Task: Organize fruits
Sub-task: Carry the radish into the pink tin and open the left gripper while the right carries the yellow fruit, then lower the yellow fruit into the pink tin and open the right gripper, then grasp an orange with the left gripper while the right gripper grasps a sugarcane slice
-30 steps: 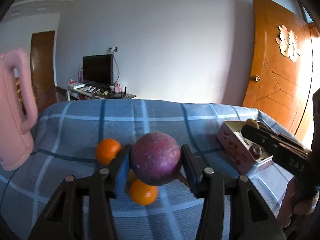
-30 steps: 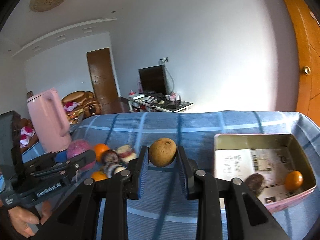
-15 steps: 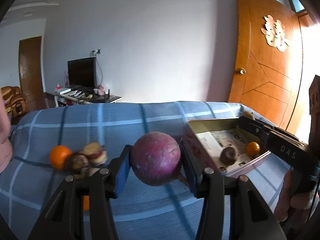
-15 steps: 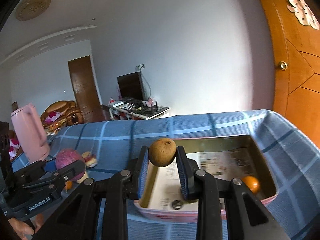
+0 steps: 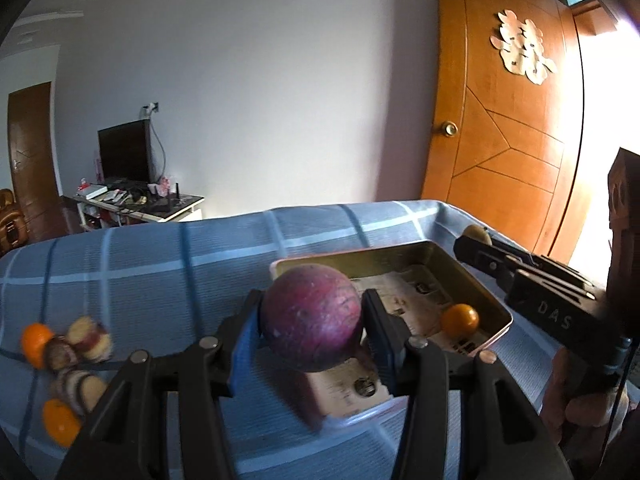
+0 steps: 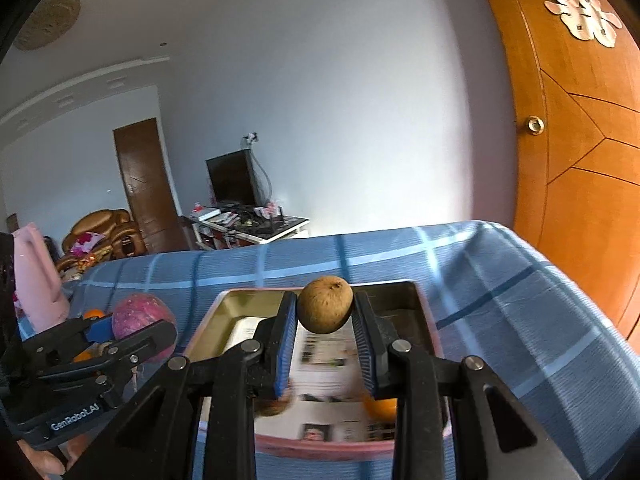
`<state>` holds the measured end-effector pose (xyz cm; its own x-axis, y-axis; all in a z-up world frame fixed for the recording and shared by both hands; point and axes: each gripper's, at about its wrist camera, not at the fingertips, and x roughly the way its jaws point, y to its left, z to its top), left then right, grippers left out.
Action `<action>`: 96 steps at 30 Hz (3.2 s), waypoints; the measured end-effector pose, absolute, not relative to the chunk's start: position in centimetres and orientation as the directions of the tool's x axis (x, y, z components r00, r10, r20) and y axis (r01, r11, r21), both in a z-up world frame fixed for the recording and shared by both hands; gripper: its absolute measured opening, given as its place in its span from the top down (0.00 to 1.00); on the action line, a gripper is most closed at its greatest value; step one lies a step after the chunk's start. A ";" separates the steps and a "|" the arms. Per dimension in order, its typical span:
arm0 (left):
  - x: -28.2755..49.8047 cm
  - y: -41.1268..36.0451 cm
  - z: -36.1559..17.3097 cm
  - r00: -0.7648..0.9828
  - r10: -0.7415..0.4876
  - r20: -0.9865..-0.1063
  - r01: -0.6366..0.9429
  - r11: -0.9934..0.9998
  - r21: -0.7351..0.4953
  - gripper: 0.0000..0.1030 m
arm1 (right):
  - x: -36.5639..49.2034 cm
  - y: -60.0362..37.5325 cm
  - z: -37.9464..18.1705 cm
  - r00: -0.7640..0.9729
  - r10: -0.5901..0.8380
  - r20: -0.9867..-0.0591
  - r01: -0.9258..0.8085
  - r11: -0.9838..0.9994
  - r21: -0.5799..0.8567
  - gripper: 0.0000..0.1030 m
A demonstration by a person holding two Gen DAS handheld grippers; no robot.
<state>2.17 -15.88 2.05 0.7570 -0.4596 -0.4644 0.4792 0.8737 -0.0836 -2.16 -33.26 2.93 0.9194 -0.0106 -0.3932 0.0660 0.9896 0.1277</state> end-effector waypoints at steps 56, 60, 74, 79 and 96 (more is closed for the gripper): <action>4.0 -14.2 2.5 0.913 -0.091 -0.397 0.115 0.993 0.036 0.00 | -2.7 -41.3 3.0 0.907 -0.287 -0.307 0.373 0.887 0.272 0.26; 3.1 -13.3 2.1 0.919 -0.065 -0.389 0.097 0.993 0.064 0.00 | -3.5 -41.1 3.2 0.893 -0.367 -0.259 0.424 0.879 0.217 0.26; 0.4 -12.7 2.0 0.924 -0.114 -0.364 0.147 0.987 0.066 0.00 | -4.9 -40.2 2.7 0.870 -0.389 -0.303 0.462 0.859 0.222 0.26; 0.2 -12.1 1.9 0.914 -0.130 -0.385 0.158 0.987 0.042 0.00 | -5.6 -39.1 2.6 0.870 -0.381 -0.314 0.458 0.860 0.224 0.26; -0.2 -7.2 0.9 0.866 -0.115 -0.487 0.165 0.984 0.062 0.00 | -7.7 -33.0 2.4 0.895 -0.300 -0.329 0.385 0.892 0.236 0.26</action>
